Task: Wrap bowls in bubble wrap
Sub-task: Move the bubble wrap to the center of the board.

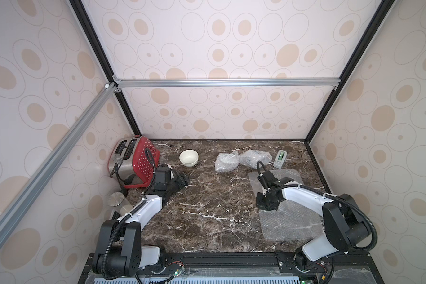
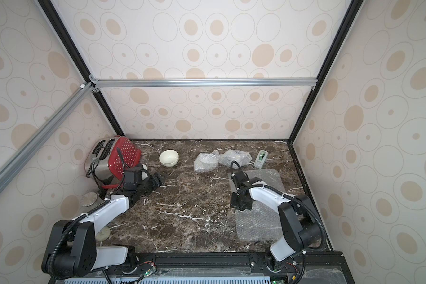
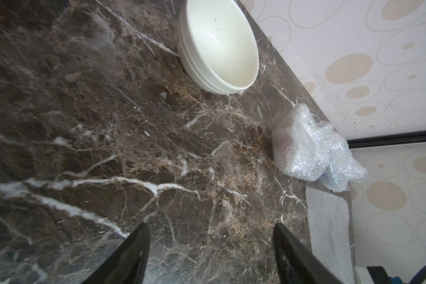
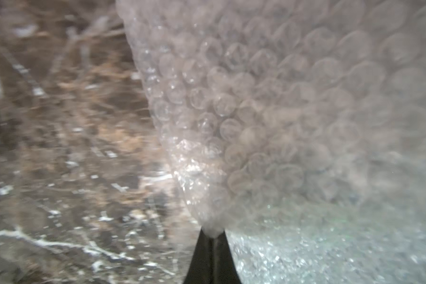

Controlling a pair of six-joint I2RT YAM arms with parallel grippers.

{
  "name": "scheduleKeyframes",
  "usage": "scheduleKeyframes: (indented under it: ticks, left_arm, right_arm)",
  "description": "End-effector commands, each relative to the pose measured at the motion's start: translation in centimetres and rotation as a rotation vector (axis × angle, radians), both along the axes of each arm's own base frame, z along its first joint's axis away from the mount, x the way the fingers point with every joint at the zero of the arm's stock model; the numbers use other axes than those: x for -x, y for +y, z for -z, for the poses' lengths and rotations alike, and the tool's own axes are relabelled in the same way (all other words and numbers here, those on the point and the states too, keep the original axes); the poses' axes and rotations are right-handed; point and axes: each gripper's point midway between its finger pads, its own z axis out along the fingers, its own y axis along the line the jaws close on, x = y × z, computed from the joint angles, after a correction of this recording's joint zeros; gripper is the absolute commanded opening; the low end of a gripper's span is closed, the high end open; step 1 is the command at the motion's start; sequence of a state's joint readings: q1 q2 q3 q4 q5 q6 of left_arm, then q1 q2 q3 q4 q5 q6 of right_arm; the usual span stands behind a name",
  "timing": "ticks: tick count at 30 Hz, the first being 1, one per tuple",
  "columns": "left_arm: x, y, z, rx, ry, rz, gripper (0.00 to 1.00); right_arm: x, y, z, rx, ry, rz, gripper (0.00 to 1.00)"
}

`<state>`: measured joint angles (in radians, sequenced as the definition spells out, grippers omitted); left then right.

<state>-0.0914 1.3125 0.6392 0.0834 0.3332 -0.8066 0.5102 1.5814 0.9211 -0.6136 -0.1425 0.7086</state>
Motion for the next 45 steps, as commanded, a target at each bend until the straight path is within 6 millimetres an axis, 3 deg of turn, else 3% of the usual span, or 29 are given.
scheduleKeyframes:
  ticks: [1,6,12,25,30,37,42,45]
  left_arm:
    - [-0.2,-0.2,-1.2,0.025,-0.041,0.002,0.77]
    - [0.4,0.0,-1.5,0.003,-0.037,0.007,0.77]
    - [0.9,0.2,-2.1,-0.007,-0.049,0.001,0.78]
    - [0.4,0.2,-2.6,-0.016,-0.05,0.005,0.78]
    - [-0.2,0.5,-2.1,-0.019,-0.02,-0.017,0.83]
    - [-1.3,0.8,-1.9,-0.039,0.031,-0.04,0.88]
    - [-3.7,1.0,-2.0,-0.047,0.055,-0.056,0.8]
    - [-5.5,1.8,-1.7,-0.086,0.072,-0.091,0.78]
  right_arm:
    - [-1.6,5.0,0.0,-0.102,-0.031,0.039,0.0]
    - [-2.7,10.4,0.2,-0.181,-0.041,0.01,0.0]
    - [-1.7,13.5,0.9,-0.205,-0.026,-0.008,0.0]
    - [3.4,15.0,1.6,-0.228,0.063,-0.092,0.0]
    - [2.8,16.5,1.6,-0.246,0.053,-0.118,0.0]
    - [1.6,16.8,1.8,-0.236,0.006,-0.11,0.01]
    - [1.3,17.1,0.1,-0.242,-0.028,-0.149,0.29]
    - [1.1,16.4,-2.0,-0.224,-0.077,-0.18,0.37]
